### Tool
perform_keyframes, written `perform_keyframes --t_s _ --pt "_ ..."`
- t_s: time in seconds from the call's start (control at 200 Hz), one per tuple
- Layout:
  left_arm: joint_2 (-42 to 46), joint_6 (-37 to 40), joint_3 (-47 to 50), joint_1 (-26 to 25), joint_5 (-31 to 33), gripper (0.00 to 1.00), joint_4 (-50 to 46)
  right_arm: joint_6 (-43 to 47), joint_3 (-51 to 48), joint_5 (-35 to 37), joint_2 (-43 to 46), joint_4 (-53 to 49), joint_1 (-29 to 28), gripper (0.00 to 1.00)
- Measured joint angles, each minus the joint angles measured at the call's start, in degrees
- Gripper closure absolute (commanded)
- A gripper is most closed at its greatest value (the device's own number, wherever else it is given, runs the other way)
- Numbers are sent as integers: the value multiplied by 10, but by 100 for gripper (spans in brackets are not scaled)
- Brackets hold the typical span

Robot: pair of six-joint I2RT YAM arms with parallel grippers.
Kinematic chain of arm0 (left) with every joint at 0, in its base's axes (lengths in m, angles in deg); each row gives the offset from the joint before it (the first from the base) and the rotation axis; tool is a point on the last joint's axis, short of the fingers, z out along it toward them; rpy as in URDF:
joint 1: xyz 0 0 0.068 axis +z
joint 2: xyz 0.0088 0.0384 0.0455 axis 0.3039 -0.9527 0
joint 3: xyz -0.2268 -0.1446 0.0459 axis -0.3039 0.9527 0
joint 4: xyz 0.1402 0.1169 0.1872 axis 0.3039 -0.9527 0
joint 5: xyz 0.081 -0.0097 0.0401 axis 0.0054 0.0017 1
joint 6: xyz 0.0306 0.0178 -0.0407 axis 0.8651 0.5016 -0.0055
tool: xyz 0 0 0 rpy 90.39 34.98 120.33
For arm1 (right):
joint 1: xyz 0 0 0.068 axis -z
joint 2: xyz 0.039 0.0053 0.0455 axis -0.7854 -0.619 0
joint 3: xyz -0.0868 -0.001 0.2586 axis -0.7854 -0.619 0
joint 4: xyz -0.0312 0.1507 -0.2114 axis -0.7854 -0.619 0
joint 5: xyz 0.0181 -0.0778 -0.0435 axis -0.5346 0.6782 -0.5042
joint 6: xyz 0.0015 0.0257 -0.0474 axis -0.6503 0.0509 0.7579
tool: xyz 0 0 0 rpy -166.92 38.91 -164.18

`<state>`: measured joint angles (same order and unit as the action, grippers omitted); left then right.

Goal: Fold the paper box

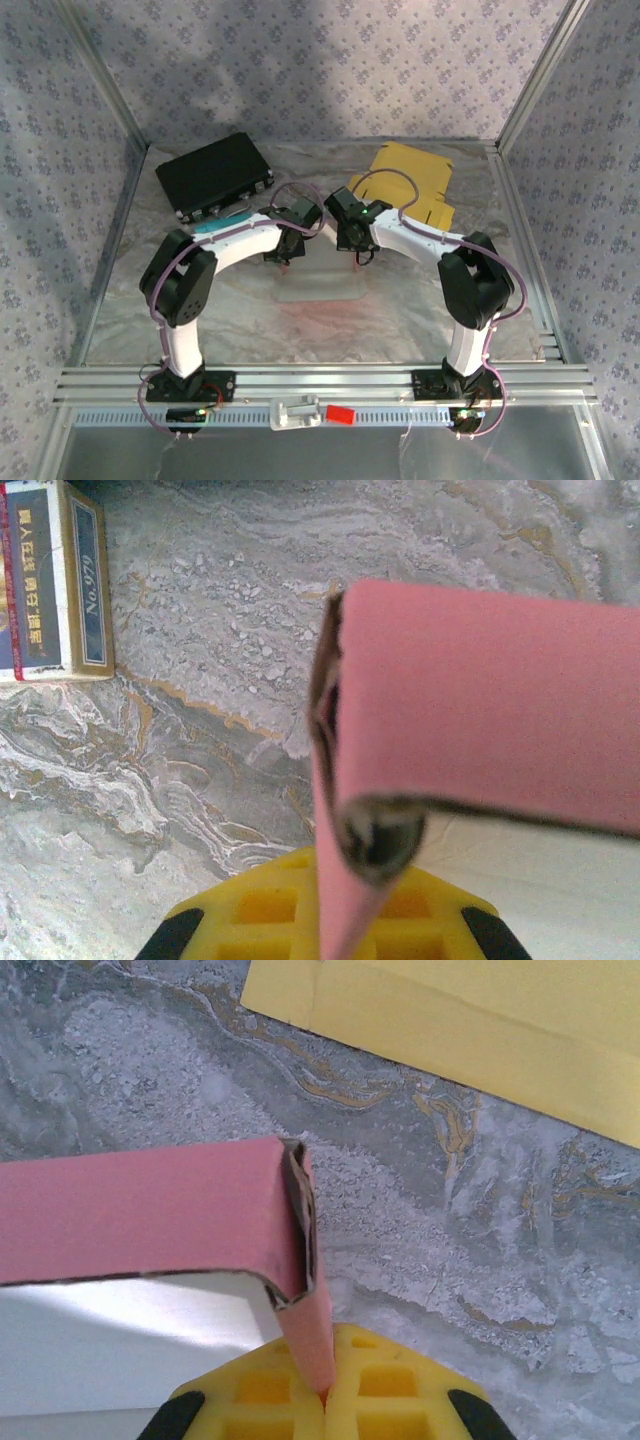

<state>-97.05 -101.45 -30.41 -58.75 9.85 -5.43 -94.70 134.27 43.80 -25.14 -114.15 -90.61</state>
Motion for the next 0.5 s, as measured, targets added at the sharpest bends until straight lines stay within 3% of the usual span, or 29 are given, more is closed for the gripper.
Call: perform_keyframes --t_s 0.5 --pt "-30 -22 -28 -6 43 100 -17 -30 5 -13 -9 -4 2 100"
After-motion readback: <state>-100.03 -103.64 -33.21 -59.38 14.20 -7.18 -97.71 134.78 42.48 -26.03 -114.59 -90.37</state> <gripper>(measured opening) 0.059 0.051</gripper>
